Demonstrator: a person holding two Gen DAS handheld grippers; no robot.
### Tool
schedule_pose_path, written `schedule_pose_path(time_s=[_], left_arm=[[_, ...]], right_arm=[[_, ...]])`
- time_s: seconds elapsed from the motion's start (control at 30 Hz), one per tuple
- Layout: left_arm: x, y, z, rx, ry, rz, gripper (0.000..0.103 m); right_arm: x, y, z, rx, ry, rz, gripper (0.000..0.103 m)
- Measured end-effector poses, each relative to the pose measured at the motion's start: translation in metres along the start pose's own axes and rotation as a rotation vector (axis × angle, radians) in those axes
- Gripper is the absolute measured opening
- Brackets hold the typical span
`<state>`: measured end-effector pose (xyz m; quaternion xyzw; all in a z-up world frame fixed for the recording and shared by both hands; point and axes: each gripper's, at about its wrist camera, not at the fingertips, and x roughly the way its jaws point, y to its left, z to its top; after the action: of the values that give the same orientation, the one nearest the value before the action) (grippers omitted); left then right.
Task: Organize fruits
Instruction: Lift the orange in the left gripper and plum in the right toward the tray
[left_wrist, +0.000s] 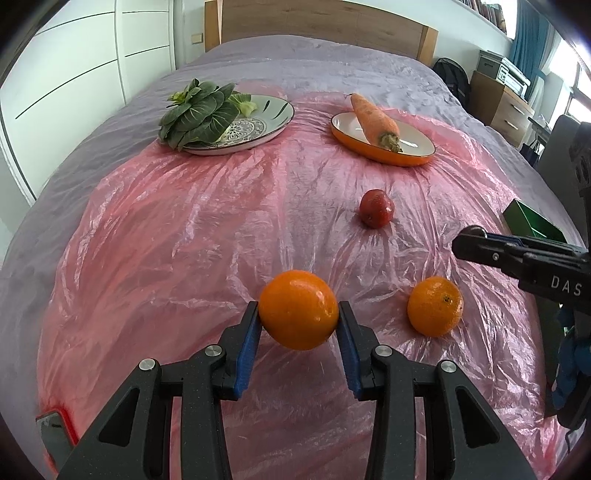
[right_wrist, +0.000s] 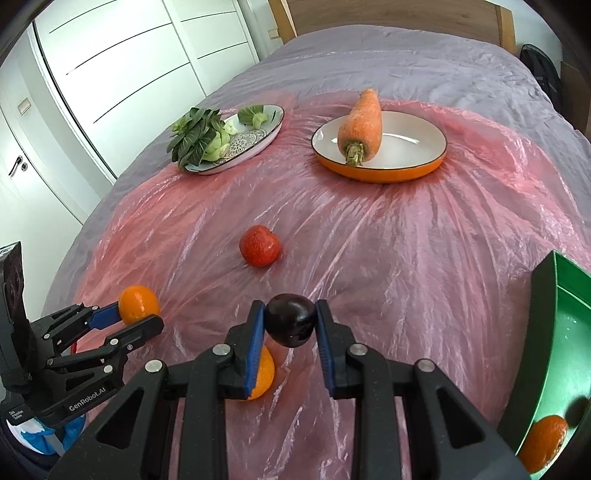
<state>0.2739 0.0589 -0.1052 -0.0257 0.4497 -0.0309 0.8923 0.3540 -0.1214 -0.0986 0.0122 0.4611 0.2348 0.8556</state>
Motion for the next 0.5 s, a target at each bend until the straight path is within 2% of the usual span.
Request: schedule_pose_path(time_s=[0.5], left_arm=[[-0.034,-0.013,-0.010,-0.007,-0.015,0.007,0.035]], right_arm=[[-0.028,0.012,-0.033,0.019,0.019,-0.010,0.017]])
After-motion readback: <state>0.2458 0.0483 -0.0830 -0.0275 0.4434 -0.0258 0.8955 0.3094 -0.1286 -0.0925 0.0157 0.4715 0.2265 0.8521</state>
